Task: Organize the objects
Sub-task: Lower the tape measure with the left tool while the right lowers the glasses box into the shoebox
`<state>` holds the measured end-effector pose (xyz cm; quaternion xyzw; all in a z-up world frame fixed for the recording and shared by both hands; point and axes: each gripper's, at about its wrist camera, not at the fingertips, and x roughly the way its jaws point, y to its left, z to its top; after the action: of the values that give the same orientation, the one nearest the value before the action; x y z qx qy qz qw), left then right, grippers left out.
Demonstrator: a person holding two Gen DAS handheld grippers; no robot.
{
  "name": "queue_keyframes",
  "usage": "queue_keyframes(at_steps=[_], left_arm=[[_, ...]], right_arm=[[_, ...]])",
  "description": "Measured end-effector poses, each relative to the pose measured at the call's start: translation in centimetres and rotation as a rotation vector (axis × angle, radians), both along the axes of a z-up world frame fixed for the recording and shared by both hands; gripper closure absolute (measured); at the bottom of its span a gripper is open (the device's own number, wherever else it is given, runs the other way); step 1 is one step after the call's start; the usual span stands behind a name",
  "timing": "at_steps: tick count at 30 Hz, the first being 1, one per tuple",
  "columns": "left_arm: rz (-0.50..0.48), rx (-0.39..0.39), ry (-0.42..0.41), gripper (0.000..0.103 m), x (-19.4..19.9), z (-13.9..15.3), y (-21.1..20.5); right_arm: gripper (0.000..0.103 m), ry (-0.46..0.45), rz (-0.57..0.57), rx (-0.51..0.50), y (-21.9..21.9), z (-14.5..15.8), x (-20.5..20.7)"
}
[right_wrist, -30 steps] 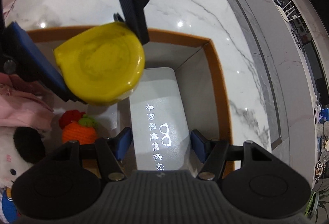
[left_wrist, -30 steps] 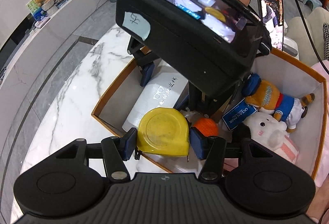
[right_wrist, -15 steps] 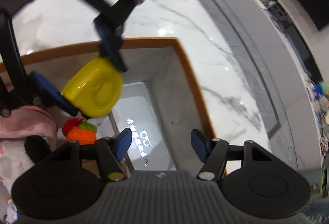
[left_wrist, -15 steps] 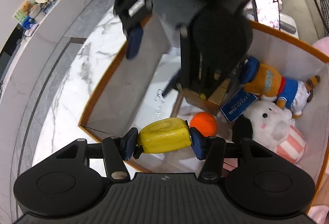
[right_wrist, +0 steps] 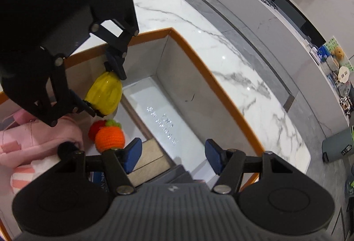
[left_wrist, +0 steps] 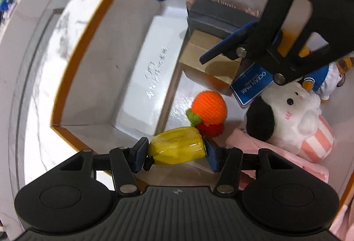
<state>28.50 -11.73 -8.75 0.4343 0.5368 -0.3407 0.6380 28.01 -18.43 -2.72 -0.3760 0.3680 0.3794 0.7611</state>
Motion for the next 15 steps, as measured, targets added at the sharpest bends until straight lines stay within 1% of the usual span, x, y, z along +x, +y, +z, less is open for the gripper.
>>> queue_keyframes(at_steps=[1,3,7,11,13,15], left_arm=[[0.010,0.011,0.007,0.041,0.0,-0.3,-0.2],[0.027,0.036,-0.014,0.041,-0.1,-0.7,-0.5],[0.127,0.019,-0.032,0.041,0.5,-0.7,-0.8],[0.198,0.016,-0.071,0.041,0.5,-1.1,-1.3],[0.215,0.027,-0.083,0.041,0.5,-1.3,-1.4],[0.204,0.041,-0.077,0.041,0.4,-1.5,-1.6]], right_arm=[[0.039,-0.001,-0.004,0.000,-0.2,-0.1,-0.1],[0.039,-0.001,-0.013,0.007,-0.3,0.1,-0.3],[0.039,0.006,-0.034,0.036,-0.7,0.1,-0.4],[0.039,0.001,-0.035,0.052,-0.7,0.2,-0.5],[0.039,0.000,-0.035,0.057,-0.7,0.3,-0.7],[0.039,-0.002,-0.037,0.059,-0.7,0.4,-0.8]])
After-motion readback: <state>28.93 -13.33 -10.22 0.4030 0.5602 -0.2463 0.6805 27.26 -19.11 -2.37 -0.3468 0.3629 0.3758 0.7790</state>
